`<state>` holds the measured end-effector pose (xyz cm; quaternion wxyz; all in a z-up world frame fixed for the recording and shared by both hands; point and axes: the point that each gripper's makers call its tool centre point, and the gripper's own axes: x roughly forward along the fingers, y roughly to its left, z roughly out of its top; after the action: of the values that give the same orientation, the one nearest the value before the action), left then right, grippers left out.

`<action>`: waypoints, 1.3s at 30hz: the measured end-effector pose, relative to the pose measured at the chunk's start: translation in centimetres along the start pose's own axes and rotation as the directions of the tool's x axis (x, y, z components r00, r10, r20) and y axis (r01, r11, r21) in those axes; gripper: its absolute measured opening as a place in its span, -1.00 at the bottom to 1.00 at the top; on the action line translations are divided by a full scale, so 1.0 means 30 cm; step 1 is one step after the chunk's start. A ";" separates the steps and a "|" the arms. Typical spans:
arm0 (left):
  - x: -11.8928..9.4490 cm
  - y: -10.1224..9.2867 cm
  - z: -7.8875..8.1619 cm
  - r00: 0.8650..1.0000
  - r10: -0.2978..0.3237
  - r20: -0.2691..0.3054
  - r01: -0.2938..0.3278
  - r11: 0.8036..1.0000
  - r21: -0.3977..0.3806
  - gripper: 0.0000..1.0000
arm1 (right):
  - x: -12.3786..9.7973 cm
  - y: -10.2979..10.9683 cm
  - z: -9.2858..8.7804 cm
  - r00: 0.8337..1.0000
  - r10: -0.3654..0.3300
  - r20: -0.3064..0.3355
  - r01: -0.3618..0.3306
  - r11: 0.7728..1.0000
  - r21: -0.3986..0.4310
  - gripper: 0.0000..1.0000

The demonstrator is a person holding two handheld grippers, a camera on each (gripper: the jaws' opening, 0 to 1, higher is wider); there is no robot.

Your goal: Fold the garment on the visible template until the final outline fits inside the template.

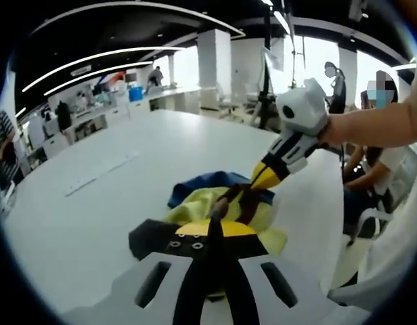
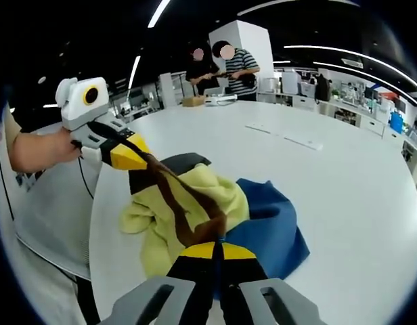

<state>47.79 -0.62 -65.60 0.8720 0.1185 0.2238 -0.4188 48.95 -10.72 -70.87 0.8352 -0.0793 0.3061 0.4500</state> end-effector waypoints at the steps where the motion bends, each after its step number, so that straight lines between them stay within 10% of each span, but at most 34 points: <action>1: -0.004 0.002 0.001 1.000 0.004 0.002 -0.004 1.000 -0.001 -1.00 | -0.003 0.000 0.002 1.000 -0.002 0.003 0.002 1.000 -0.001 -1.00; 20: -0.166 0.033 0.159 0.980 0.083 0.180 -0.079 0.996 -0.028 -1.00 | -0.261 0.006 0.238 0.953 -0.116 0.280 0.121 0.993 0.000 -1.00; 29: -0.302 0.013 0.371 0.937 0.104 0.334 -0.118 0.993 0.021 -1.00 | -0.433 0.075 0.448 0.901 -0.125 0.415 0.169 0.983 -0.069 -1.00; 35: -0.399 0.039 0.540 0.879 0.125 0.460 -0.161 0.986 0.038 -1.00 | -0.549 0.113 0.620 0.843 -0.106 0.528 0.203 0.971 -0.128 -1.00; 39: -0.357 0.108 0.521 0.891 0.159 0.426 -0.191 0.981 0.033 -1.00 | -0.512 0.051 0.618 0.854 -0.129 0.504 0.213 0.970 -0.114 -1.00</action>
<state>49.00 2.50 -46.65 0.9289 0.0769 0.0031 -0.3622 49.63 -13.06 -46.87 0.9127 -0.0580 0.0362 0.4028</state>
